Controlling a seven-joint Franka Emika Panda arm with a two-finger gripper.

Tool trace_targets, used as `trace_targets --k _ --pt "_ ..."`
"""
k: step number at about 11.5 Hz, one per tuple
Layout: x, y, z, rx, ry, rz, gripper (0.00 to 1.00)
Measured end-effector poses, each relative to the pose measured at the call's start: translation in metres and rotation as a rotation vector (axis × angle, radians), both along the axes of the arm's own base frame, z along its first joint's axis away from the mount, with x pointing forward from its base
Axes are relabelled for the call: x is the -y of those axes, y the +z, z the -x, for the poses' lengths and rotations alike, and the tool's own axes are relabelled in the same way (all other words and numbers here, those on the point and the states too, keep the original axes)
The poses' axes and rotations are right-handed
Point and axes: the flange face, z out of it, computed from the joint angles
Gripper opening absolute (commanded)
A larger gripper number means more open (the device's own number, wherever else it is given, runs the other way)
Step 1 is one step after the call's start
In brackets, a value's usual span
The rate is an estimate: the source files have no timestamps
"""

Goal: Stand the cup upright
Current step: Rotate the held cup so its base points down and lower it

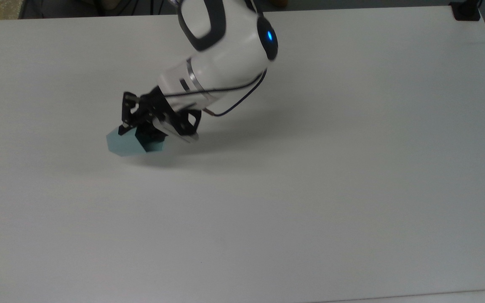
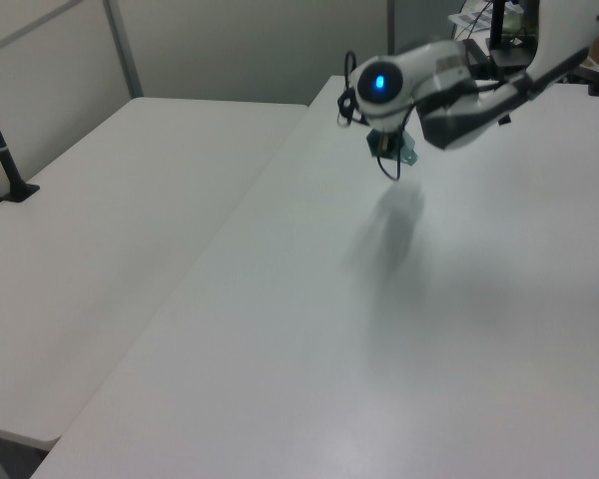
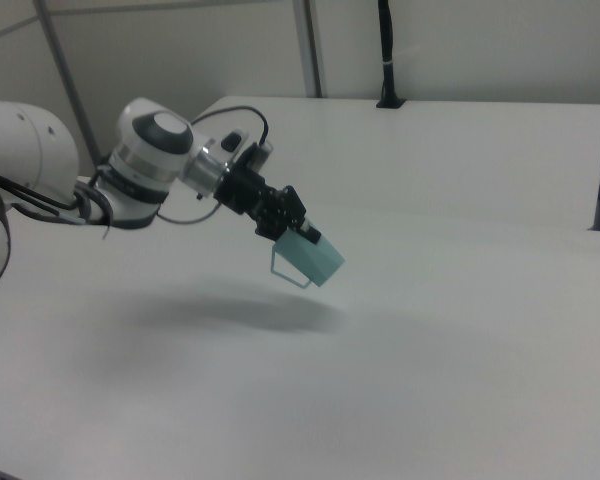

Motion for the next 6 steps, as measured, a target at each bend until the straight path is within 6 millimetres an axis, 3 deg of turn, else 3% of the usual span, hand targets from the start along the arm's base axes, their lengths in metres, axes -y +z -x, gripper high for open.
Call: trace_targets --k 2,4,6 --pt "0.015 0.046 0.012 0.011 -0.065 -0.164 0.00" --pt "0.026 0.067 0.034 -0.013 -0.084 -0.310 0.00" --pt "0.039 0.075 0.068 -0.060 -0.093 -0.497 0.00"
